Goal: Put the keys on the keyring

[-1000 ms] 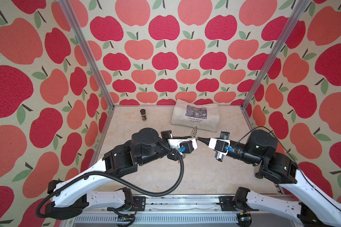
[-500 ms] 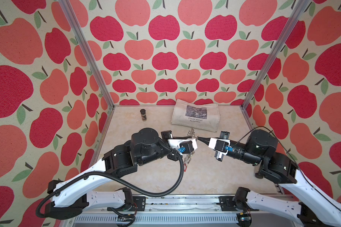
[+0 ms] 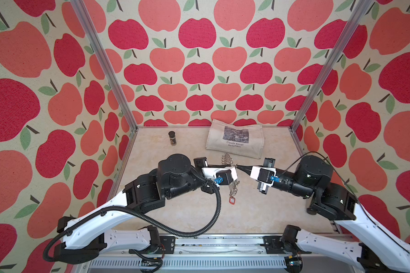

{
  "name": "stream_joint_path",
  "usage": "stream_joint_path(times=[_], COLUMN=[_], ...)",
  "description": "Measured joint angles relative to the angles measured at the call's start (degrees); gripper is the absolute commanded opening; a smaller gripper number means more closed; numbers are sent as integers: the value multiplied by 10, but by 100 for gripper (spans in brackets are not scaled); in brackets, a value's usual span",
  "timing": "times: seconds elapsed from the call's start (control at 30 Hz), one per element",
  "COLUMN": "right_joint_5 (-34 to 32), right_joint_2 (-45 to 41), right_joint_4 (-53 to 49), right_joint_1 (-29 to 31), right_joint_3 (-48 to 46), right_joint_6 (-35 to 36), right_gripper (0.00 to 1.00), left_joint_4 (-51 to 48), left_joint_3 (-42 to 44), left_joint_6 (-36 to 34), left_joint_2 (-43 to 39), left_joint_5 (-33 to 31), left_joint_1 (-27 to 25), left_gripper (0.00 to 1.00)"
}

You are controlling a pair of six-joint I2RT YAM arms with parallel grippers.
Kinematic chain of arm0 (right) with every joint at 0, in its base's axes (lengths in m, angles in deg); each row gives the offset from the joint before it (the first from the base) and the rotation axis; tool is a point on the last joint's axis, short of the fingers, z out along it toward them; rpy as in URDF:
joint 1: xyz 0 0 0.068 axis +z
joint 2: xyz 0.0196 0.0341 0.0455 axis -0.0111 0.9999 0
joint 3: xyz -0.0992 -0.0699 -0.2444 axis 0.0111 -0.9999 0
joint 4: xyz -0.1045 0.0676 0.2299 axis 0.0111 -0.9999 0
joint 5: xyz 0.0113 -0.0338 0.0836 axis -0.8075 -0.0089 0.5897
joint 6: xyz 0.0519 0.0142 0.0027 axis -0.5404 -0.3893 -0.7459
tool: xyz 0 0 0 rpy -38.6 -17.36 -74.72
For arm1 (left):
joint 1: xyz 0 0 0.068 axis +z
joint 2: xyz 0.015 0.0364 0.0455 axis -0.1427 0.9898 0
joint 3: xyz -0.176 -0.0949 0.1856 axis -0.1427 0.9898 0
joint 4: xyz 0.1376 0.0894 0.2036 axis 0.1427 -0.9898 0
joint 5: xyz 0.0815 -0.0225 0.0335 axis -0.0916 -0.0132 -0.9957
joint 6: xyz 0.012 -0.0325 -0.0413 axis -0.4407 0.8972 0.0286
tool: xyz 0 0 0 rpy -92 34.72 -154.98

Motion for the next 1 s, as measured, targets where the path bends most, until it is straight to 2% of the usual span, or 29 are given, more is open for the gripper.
stream_joint_path(times=[1.0], right_joint_5=[-11], right_joint_2=[-3], right_joint_4=[8], right_joint_1=[23], right_joint_3=[-4], right_joint_6=[26], right_gripper=[0], left_joint_4=[-73], left_joint_3=[-60], left_joint_6=[35], left_joint_2=[29], left_joint_5=[26], left_joint_1=[8], left_gripper=[0])
